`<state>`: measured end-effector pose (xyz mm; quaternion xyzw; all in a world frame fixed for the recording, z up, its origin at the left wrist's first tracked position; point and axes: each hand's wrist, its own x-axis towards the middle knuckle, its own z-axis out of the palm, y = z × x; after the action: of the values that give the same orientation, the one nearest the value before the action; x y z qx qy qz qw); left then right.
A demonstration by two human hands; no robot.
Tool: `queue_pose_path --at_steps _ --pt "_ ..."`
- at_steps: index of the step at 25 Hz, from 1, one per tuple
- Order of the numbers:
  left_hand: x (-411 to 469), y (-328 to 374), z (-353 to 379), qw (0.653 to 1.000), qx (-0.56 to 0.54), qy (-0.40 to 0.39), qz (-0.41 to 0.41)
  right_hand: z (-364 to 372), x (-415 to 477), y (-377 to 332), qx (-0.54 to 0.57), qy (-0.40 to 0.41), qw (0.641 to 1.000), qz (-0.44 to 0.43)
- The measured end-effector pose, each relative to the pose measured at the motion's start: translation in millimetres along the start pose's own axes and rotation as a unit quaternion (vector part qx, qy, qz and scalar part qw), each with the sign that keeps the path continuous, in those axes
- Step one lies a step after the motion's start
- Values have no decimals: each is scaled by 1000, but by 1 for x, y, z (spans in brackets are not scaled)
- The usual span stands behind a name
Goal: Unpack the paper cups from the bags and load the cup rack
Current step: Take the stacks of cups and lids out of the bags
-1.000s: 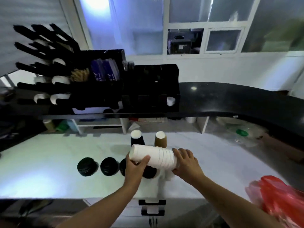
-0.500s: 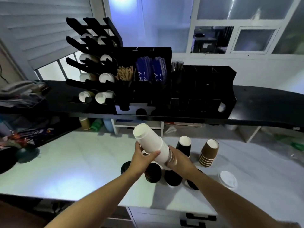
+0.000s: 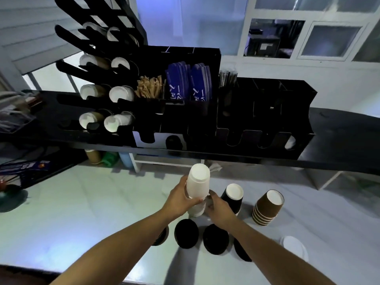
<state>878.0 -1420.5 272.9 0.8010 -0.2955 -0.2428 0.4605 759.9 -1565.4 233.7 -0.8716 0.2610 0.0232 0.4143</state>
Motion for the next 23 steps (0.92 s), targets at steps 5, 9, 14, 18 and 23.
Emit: queue_pose_path --at_steps 5,9,14,18,23 --pt "31 -10 4 999 17 -26 -18 6 18 8 64 1 998 -8" --pt "42 -16 -2 997 50 -58 -22 11 24 15 36 3 999 -2" --pt "30 -16 -5 996 50 -64 -20 9 16 3 32 -15 999 12" --pt "10 -20 -6 983 168 -64 -40 2 -4 -3 -73 -2 997 12" --pt "-27 -24 -6 952 281 -120 4 3 -57 -8 -104 44 991 70"
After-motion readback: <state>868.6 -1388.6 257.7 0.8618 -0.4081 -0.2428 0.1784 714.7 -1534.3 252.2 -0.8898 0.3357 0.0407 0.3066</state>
